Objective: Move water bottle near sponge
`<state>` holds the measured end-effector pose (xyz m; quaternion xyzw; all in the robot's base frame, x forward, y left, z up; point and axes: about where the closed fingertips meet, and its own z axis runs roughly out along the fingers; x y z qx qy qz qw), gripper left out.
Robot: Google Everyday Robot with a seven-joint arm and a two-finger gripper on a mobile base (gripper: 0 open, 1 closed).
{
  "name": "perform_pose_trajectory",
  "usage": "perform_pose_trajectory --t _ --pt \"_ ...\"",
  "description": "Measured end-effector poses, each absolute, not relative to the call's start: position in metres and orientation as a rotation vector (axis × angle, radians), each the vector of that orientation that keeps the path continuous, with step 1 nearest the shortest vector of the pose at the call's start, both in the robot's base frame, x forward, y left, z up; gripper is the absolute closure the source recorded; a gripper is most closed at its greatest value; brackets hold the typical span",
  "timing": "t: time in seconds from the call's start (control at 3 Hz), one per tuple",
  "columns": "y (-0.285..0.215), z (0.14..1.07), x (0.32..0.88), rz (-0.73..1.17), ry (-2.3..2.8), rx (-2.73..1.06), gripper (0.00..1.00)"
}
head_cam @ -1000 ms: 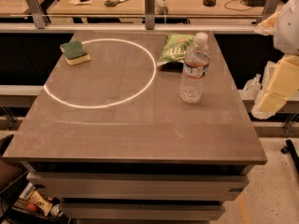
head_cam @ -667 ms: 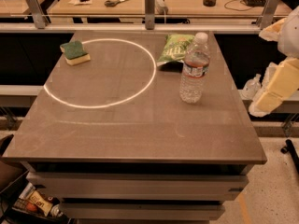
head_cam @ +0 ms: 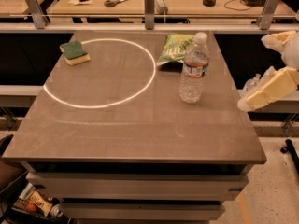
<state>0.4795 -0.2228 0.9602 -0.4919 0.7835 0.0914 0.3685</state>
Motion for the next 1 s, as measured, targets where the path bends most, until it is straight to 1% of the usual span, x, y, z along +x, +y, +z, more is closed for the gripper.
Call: perform_pose_trajectory --t 0.33,1.0 --pt "-0.219 0.969 0.494 0.312 1.869 -1.138 0.0" --pt "-0.192 0.979 0.518 0.464 1.653 -0.978 0.0"
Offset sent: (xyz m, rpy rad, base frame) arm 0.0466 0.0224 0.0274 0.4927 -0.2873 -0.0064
